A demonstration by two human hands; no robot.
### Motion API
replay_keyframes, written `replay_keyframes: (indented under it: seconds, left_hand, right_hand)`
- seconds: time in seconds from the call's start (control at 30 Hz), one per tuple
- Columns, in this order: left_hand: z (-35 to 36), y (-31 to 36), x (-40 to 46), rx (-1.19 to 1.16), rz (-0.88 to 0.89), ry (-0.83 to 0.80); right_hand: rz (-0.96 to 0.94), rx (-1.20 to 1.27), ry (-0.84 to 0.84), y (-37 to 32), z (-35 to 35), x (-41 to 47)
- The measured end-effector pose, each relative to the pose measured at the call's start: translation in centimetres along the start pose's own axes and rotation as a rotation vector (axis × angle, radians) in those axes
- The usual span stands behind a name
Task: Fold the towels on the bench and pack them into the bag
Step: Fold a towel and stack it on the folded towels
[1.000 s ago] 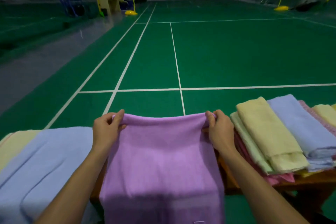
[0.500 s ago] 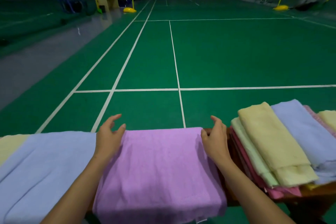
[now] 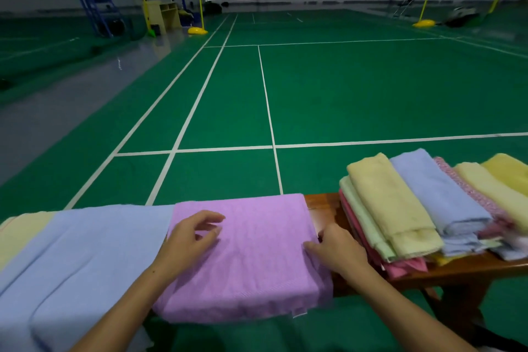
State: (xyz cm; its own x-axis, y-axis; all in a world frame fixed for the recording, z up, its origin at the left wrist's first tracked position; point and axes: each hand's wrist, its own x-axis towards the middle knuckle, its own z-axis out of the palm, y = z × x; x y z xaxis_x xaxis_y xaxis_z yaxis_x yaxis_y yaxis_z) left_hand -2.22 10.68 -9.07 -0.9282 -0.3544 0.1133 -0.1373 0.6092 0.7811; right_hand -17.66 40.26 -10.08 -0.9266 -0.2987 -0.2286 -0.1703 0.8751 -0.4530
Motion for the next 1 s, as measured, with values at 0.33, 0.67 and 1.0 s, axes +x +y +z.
replay_keyframes:
  seconds: [0.33, 0.67, 1.0]
  left_hand:
    - [4.1, 3.5, -1.5, 0.412, 0.152, -0.219]
    - [6.6, 5.4, 2.3, 0.478, 0.226, -0.352]
    - [7.5, 4.3, 4.6, 0.457, 0.217, -0.411]
  right_hand:
    - [-0.17, 0.316, -0.147, 0.4, -0.1, -2.1]
    - [-0.491, 0.387, -0.194, -2.5, 1.7, -3.4]
    - [-0.474, 0.492, -0.296, -0.4, 1.3, -2.4]
